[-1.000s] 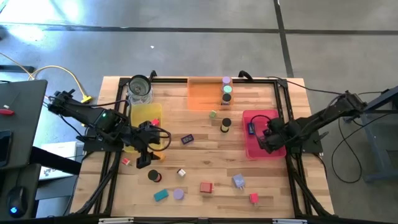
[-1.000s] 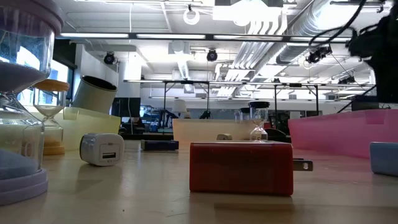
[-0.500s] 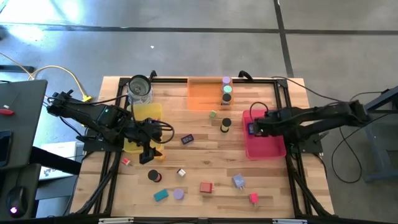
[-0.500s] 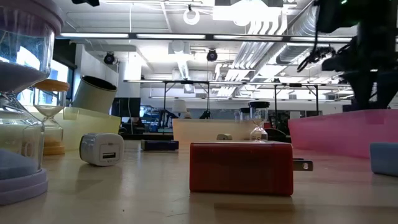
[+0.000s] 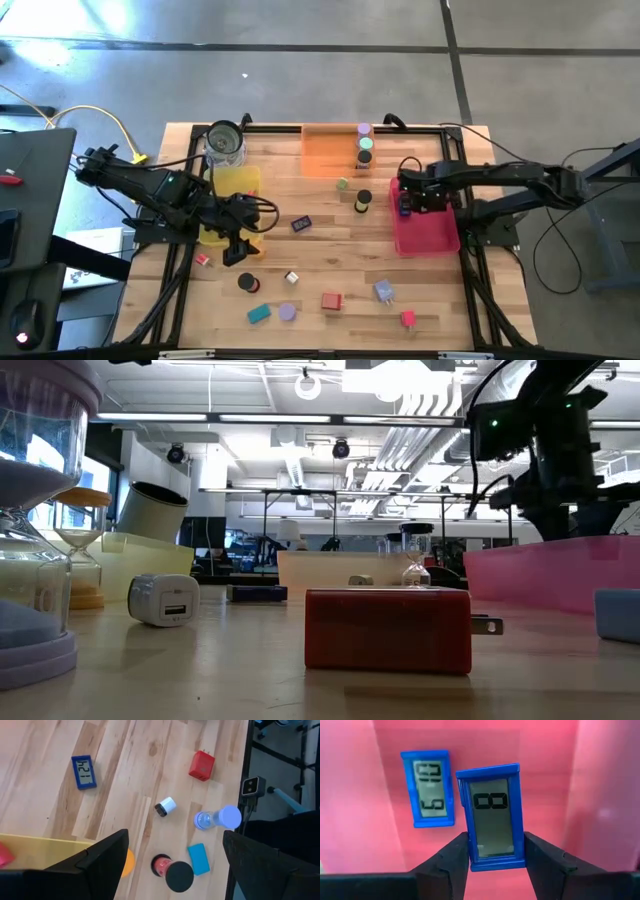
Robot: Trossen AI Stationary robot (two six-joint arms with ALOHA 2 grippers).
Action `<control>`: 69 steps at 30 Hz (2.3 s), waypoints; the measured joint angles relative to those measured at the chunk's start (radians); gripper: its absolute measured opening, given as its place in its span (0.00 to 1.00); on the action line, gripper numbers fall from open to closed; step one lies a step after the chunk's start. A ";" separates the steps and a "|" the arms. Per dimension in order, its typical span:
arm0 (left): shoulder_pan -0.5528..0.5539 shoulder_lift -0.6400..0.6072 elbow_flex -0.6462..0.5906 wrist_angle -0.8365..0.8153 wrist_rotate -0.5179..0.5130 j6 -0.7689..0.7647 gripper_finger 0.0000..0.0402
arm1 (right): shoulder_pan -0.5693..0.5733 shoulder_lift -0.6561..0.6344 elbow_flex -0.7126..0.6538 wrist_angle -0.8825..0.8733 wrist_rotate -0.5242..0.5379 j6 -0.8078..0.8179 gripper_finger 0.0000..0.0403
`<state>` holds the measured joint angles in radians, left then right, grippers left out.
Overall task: Pick & Place Office items
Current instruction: Put the blue clock in the red bin, then put the red charger in the yellow bin
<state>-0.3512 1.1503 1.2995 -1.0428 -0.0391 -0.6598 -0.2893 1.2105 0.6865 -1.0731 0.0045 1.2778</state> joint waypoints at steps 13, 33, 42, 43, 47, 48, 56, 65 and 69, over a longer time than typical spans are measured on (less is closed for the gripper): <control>-0.047 0.000 0.000 0.000 -0.001 -0.022 0.79 | -0.075 0.073 0.000 0.018 -0.036 -0.105 0.44; -0.046 -0.003 0.000 -0.013 0.192 -0.022 0.79 | -0.056 -0.073 0.045 0.005 -0.011 -0.018 0.58; -0.121 0.010 0.000 0.005 0.242 -0.191 0.79 | 0.119 -0.262 0.155 0.093 0.157 0.129 0.58; -0.138 0.014 0.000 0.018 0.239 -0.192 0.79 | 0.143 -0.273 0.157 0.113 0.178 0.140 0.58; -0.188 0.032 0.000 0.088 0.201 -0.226 0.79 | 0.237 -0.297 0.159 0.183 0.266 0.182 0.58; -0.199 0.037 0.000 0.099 0.193 -0.240 0.79 | 0.259 -0.297 0.159 0.186 0.285 0.195 0.58; -0.257 0.047 0.000 0.321 0.190 -0.359 0.79 | 0.410 -0.268 0.159 0.202 0.390 0.301 0.58; -0.287 0.072 0.000 0.660 0.138 -0.314 0.79 | 0.509 -0.228 0.159 0.266 0.459 0.350 0.58; -0.287 0.072 0.000 0.648 0.144 -0.363 0.79 | 0.520 -0.221 0.159 0.269 0.468 0.353 0.58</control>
<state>-0.6380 1.2221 1.2995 -0.3947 0.1049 -1.0232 0.2304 0.9897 0.8452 -0.8041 0.4725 1.6306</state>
